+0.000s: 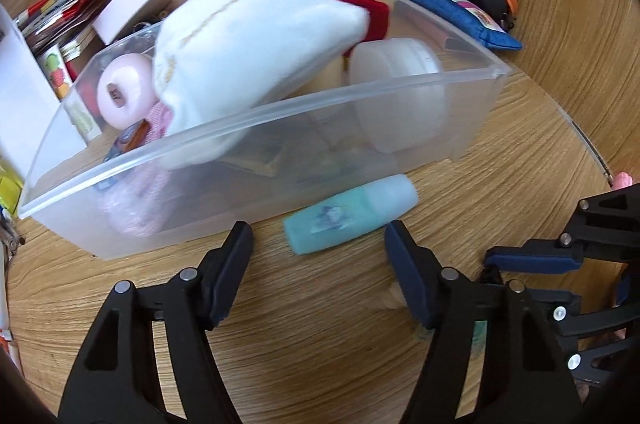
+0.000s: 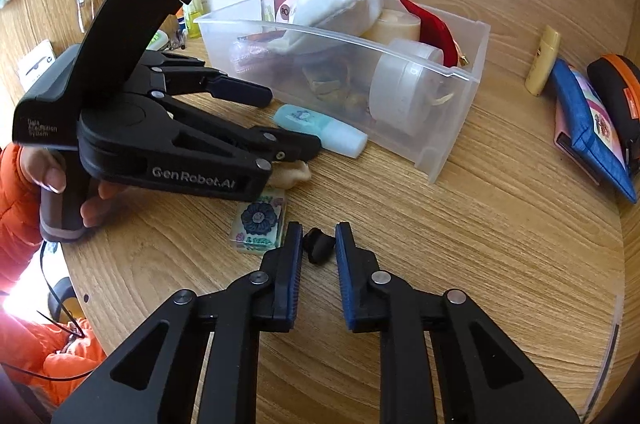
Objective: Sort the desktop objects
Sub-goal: 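Grasp the light-blue tube across its middle with the left gripper, then lift and carry the light-blue tube over the clear box with the left gripper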
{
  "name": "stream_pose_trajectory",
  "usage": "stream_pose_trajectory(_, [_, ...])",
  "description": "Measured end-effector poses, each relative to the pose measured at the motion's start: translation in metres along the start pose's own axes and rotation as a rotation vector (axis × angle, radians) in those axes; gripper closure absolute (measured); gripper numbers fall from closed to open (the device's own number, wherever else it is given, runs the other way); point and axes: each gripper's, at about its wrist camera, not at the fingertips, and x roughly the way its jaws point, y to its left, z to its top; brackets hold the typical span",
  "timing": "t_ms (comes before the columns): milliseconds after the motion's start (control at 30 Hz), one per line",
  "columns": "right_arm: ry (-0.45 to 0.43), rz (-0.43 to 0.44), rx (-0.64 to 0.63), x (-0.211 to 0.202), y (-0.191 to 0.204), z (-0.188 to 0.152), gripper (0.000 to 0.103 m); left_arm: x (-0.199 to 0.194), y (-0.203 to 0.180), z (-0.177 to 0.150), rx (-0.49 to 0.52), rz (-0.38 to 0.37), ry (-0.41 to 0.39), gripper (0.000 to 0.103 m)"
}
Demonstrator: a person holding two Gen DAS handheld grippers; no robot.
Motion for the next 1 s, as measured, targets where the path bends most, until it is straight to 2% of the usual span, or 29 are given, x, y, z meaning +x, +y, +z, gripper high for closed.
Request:
stream_pose_trajectory(100, [-0.01,0.004,0.011,-0.003,-0.002,0.0,0.089,-0.001,-0.008,0.0,0.022,-0.024,0.001,0.035])
stream_pose_trajectory(200, [-0.018,-0.004,0.022,-0.008,-0.006,-0.002,0.089,-0.001,-0.013,0.001,0.043,-0.008,0.002,0.035])
stream_pose_trajectory(333, [-0.023,-0.021,0.033,-0.013,-0.013,-0.004,0.089,0.003,-0.015,0.007,0.003,-0.019,0.021,0.034])
stream_pose_trajectory(500, [-0.042,-0.03,0.048,-0.022,-0.021,-0.006,0.089,0.007,-0.024,0.009,-0.016,0.009,0.015,0.025])
stream_pose_trajectory(600, [-0.053,-0.029,0.049,-0.024,-0.021,-0.005,0.089,0.008,-0.025,0.01,-0.045,0.03,0.007,0.026])
stream_pose_trajectory(667, [-0.055,-0.027,0.05,-0.026,-0.02,-0.007,0.089,0.006,-0.024,0.008,-0.056,0.041,-0.006,0.03])
stream_pose_trajectory(1000, [-0.09,-0.025,0.057,-0.031,-0.025,-0.002,0.089,-0.016,-0.007,-0.006,-0.137,0.035,-0.049,0.03])
